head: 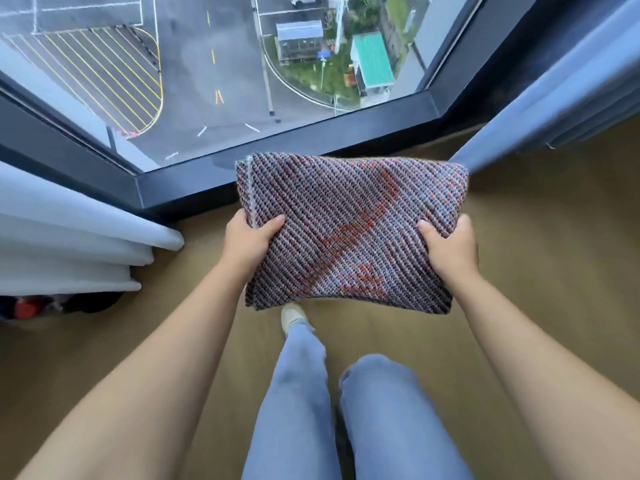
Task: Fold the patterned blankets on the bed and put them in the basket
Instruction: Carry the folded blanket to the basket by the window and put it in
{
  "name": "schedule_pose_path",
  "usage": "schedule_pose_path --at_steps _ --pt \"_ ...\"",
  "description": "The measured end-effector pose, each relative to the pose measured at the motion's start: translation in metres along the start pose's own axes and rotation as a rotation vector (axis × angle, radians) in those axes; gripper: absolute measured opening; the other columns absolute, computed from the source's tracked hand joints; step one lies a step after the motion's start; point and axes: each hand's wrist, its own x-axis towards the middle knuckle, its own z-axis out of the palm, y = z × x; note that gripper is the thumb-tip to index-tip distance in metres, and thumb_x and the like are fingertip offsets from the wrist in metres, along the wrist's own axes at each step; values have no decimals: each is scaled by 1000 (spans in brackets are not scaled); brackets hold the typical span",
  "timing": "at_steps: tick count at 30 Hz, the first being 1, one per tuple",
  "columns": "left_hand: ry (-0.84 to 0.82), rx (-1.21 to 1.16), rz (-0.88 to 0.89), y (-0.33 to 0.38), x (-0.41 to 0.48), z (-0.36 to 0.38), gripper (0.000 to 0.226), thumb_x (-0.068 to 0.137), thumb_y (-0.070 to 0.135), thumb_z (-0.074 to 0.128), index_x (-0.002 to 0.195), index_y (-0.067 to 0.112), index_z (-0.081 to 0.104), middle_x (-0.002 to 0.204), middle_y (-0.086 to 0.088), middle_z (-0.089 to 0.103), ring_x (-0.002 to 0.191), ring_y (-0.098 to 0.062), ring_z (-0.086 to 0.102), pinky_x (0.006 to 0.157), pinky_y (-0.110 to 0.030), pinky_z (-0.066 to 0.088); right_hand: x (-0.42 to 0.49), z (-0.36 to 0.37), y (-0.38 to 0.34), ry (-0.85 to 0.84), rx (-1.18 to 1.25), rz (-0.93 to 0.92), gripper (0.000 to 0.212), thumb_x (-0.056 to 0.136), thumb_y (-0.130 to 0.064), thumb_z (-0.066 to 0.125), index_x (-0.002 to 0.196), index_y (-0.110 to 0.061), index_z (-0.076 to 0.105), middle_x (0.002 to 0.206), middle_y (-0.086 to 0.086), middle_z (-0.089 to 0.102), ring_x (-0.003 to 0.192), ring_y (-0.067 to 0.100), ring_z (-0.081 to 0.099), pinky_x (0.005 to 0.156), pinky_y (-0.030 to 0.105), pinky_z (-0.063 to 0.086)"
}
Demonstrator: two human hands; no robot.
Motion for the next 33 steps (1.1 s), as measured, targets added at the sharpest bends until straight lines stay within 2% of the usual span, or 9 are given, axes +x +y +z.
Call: schedule_pose_path --at_steps 5,10,16,19,22,27,29,31,33 --pt "-7 28 -29 -49 114 26 35 83 18 67 116 11 54 113 -2 63 104 -19 60 90 -35 47 87 78 20 15 -68 12 25 84 -28 62 97 -16 44 96 -3 56 86 18 52 78 27 37" --pt "31 47 -40 -132 209 58 25 85 13 65 106 18 53 100 6 63 94 -13 60 89 -30 45 165 164 78 17 -113 2 26 84 -28 62 97 -14 44 93 -3 57 84 19 52 74 28 36" --pt "159 295 -117 -256 284 43 31 84 18 65 113 11 55 111 -4 63 104 -22 58 93 -34 44 200 283 164 -158 -225 -2 26 87 -30 58 95 -17 36 95 1 57 87 26 55 72 31 37" --pt "217 398 -199 -305 297 31 29 85 23 64 108 10 54 115 -11 63 107 -28 57 92 -38 44 211 330 185 -260 -385 -48 31 89 -30 56 102 -10 36 104 15 61 93 37 57 74 38 42" --pt "269 566 -218 -334 305 31 23 86 29 62 94 13 48 110 -17 63 103 -35 55 75 -31 35 231 362 195 -314 -607 -106 34 90 -28 57 108 -6 38 108 21 60 98 41 56 81 45 44" --pt "160 681 -314 -351 334 43 29 90 29 57 99 6 40 105 -19 56 103 -37 52 74 -33 32 244 390 213 -412 -905 -184 36 91 -28 55 110 -5 35 107 23 58 96 44 57 71 42 42" --pt "131 710 -336 -355 342 49 38 90 27 57 111 1 39 121 -23 52 111 -38 48 85 -38 37 244 397 222 -444 -900 -160 50 90 -29 57 124 -4 31 119 24 50 106 44 52 81 46 44" --pt "117 739 -267 -353 341 56 69 87 25 62 137 0 22 141 -23 33 128 -37 34 105 -41 28 238 399 228 -413 -824 -212 77 86 -34 61 142 -6 16 133 23 36 121 41 40 98 47 36" --pt "99 908 10 -351 331 62 96 81 27 67 145 1 0 152 -22 10 140 -36 13 114 -40 9 226 400 232 -372 -739 -419 94 79 -39 67 147 -8 9 143 22 27 131 38 26 110 45 22"
